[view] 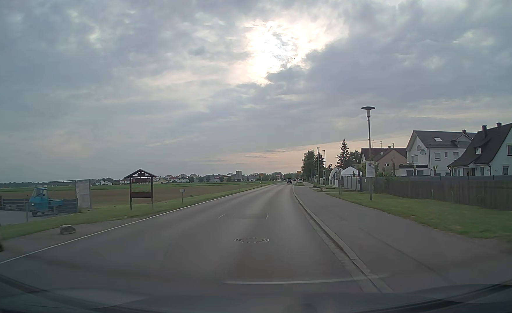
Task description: Follow the waypoints while adhering to traffic rules and regulations
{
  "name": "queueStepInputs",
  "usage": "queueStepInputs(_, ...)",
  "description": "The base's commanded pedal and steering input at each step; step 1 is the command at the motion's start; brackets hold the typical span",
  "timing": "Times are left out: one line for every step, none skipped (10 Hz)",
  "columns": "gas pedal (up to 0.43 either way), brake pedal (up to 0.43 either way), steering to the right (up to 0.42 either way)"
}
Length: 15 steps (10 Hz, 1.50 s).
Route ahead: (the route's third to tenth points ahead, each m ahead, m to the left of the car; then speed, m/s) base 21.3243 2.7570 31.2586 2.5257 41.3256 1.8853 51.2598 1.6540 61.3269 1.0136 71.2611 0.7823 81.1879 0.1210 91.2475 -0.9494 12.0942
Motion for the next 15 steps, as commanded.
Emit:
queueStepInputs(0.157,0.000,0.012)
queueStepInputs(0.157,0.000,0.012)
queueStepInputs(0.157,0.000,0.010)
queueStepInputs(0.157,0.000,0.010)
queueStepInputs(0.157,0.000,0.008)
queueStepInputs(0.157,0.000,0.008)
queueStepInputs(0.157,0.000,0.006)
queueStepInputs(0.157,0.000,0.001)
queueStepInputs(0.157,0.000,0.000)
queueStepInputs(0.157,0.000,0.001)
queueStepInputs(0.157,0.000,0.001)
queueStepInputs(0.157,0.000,0.002)
queueStepInputs(0.157,0.000,0.002)
queueStepInputs(0.157,0.000,0.002)
queueStepInputs(0.157,0.000,0.002)
